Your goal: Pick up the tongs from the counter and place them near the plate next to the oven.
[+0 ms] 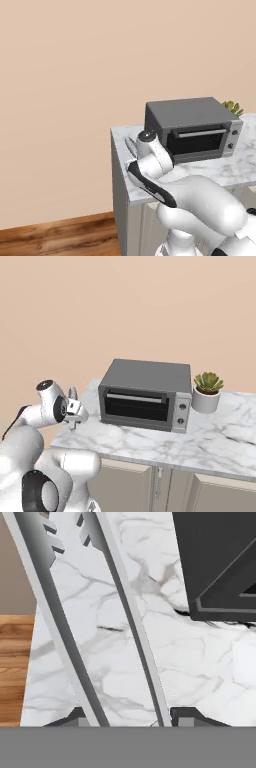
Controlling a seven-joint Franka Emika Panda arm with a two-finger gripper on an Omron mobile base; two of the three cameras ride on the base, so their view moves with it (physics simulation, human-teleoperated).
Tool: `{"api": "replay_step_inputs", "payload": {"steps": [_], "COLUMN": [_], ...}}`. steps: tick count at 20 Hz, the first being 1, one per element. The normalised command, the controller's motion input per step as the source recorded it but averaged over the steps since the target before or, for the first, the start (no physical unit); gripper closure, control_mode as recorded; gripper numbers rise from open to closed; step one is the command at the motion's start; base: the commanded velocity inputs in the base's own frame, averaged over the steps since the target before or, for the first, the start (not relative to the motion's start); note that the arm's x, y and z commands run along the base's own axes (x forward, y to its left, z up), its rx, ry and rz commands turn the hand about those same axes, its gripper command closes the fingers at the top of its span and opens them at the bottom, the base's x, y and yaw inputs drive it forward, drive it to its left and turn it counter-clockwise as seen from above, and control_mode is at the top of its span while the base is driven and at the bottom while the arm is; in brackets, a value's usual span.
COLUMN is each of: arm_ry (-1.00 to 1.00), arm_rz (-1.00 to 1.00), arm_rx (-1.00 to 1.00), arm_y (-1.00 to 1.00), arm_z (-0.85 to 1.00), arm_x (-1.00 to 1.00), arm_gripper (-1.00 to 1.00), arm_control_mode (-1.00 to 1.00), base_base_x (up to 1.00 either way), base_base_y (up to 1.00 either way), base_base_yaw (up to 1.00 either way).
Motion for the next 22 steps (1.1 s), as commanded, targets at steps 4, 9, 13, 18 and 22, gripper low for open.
{"api": "replay_step_inputs", "payload": {"steps": [4, 9, 13, 18, 22], "arm_ry": [-0.22, -0.1, -0.02, 0.07, -0.01], "arm_rz": [-0.01, -0.09, -0.11, -0.11, -0.03], "arm_rx": [-0.01, 0.07, 0.09, 0.08, 0.17], "arm_y": [-0.26, -0.59, -0.62, -0.71, -0.5], "arm_z": [1.0, 1.0, 1.0, 0.58, 0.0], "arm_x": [-1.0, -1.0, -0.77, -0.45, -0.07], "arm_gripper": [1.0, 1.0, 1.0, 1.0, 1.0], "arm_control_mode": [-1.0, -1.0, -1.0, -1.0, -1.0], "base_base_x": [0.0, 0.0, 0.0, 0.0, 0.0], "base_base_y": [0.0, 0.0, 0.0, 0.0, 0.0], "base_base_yaw": [0.0, 0.0, 0.0, 0.0, 0.0]}}
